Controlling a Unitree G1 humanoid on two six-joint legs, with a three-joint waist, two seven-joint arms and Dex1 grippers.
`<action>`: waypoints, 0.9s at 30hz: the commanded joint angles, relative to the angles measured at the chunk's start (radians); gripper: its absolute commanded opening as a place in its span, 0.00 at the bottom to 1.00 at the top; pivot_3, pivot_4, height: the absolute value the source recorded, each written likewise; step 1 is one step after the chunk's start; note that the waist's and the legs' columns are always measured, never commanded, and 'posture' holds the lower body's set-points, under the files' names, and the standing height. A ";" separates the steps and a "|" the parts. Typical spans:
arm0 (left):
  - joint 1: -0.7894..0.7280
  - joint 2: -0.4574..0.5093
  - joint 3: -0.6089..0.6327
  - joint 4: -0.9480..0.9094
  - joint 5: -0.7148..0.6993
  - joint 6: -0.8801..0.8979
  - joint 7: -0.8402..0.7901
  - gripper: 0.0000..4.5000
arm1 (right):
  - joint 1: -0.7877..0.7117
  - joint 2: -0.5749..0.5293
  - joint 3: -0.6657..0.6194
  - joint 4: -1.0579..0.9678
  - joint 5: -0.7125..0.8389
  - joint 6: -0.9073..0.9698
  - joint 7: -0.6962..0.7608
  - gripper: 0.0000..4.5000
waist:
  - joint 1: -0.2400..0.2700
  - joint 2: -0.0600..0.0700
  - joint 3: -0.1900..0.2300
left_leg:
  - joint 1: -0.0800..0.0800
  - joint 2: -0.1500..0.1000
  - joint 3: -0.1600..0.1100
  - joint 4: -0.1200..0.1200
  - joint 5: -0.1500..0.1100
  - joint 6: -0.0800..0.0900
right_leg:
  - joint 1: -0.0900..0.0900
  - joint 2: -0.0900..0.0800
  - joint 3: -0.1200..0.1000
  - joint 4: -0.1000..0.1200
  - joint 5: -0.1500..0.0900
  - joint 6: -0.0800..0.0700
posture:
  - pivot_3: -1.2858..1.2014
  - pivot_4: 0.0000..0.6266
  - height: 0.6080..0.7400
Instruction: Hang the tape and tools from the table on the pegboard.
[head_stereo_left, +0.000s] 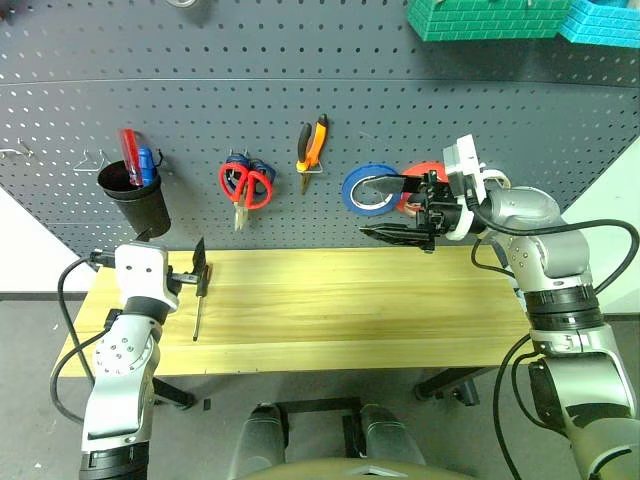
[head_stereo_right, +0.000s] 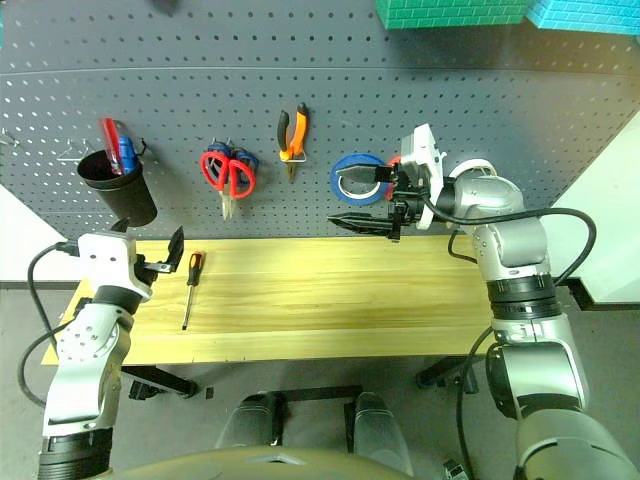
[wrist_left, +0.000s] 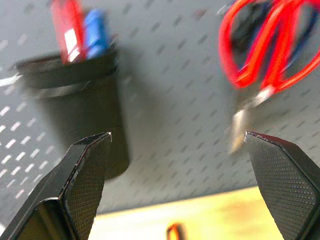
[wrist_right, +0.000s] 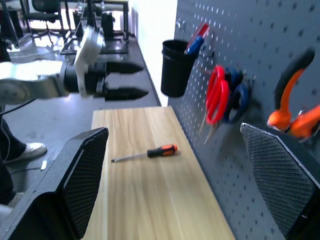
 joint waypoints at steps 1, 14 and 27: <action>0.020 0.004 0.035 0.002 0.018 -0.022 0.029 0.99 | -0.023 -0.003 -0.034 -0.042 0.027 0.001 -0.004 1.00 | 0.001 0.000 -0.001 | 0.000 0.000 0.000 0.000 0.000 0.000 | 0.000 0.000 0.000 0.000 0.000 0.000 | 0.60 0.10 1.00; -0.063 0.038 0.034 0.138 0.023 0.215 0.065 0.99 | 0.051 -0.024 0.013 -0.078 -0.007 0.018 0.003 1.00 | 0.001 0.000 -0.004 | 0.000 0.000 0.000 -0.001 0.000 0.000 | 0.000 0.000 0.000 -0.001 0.000 0.000 | 0.61 0.14 1.00; -0.258 0.070 0.013 0.178 -0.037 0.652 0.056 0.99 | 0.055 0.031 0.231 -0.051 -0.158 0.122 -0.070 1.00 | 0.002 -0.001 0.008 | -0.001 0.000 -0.002 -0.001 0.000 0.000 | -0.004 0.000 0.000 0.001 -0.003 0.003 | 0.63 0.31 1.00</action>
